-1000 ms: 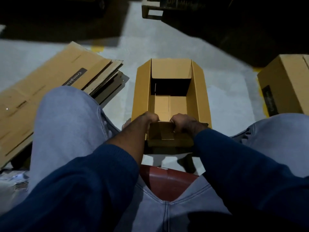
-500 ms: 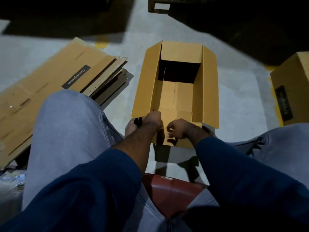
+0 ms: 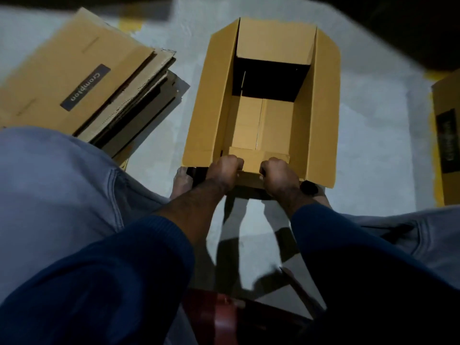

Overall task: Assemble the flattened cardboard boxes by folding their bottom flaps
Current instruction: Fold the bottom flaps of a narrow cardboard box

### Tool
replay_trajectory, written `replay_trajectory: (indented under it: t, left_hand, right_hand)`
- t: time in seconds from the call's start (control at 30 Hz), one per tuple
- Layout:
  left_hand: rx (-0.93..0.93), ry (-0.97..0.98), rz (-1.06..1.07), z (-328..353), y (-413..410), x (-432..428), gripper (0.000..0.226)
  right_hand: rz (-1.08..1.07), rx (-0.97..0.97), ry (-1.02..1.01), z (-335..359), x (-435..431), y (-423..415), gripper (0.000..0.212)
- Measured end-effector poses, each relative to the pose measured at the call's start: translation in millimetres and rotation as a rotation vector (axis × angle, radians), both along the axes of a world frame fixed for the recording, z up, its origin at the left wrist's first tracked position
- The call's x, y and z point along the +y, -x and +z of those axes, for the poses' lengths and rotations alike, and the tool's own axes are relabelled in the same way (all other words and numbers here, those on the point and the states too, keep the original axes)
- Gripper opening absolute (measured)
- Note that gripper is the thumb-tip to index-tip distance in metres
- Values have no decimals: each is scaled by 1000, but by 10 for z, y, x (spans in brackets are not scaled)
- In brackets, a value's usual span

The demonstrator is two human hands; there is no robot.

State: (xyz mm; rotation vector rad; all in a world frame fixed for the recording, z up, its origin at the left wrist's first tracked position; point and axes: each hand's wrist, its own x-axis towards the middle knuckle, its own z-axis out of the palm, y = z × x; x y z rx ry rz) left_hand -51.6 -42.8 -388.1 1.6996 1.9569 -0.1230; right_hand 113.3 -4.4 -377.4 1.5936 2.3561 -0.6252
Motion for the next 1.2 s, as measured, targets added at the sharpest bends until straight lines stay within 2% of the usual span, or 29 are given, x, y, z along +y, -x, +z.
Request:
replay_trajectory:
  t: [0.13,0.2,0.27,0.33,0.37,0.47,0.5,0.57,0.63,0.67,0.77,0.87,0.97,1.07,1.13,1.17,1.2]
  left_hand:
    - [15,-38,47,-22,-49,42,21]
    - [-19,-19,56,27,-33,60,17]
    - [-54,-13,37,65,6,53,8]
    - [-44,-18,6,61,70,52,40]
    - [-25,-43,22,62,107,74,54]
    - [11,-142,255,60,214,269,74]
    - [-20,-123,383,61,257,342,79]
    - [-160,-41,640,52,386,506,84]
    - [-280,77,750,2,534,588,76]
    - [-290,119,734,-49,606,619,70]
    - [-243,166,605,-134,670,614,52]
    - [-204,187,576,-120,646,502,29]
    - [-311,337,624,21,664,263,17]
    - [-402,613,668,216,565,-101,22]
    - [-392,754,700,280,464,-347,25]
    - [-394,799,738,295,431,-428,30]
    - [-387,827,754,293,439,-472,40]
  right_hand:
    - [19,-55,-19,30,8,47,11]
    - [-5,-21,62,50,84,18,10]
    - [-79,92,208,68,158,-64,14]
    - [-162,202,222,72,183,-159,14]
    - [-187,207,128,64,195,-194,27]
    - [-370,156,-166,20,337,-288,52]
    - [-447,116,-189,28,399,-311,60]
    - [-629,61,-102,59,542,-371,77]
    - [-801,75,72,64,611,-426,77]
    - [-835,91,141,56,649,-450,66]
    - [-765,54,196,52,680,-435,30]
    - [-679,17,242,151,545,-327,21]
    - [-628,-85,370,374,292,-394,4]
    - [-619,-152,576,471,-9,-534,6]
    - [-746,-25,674,397,-188,-629,5]
    - [-856,83,686,421,-281,-638,20]
    - [-991,186,628,319,-329,-724,49]
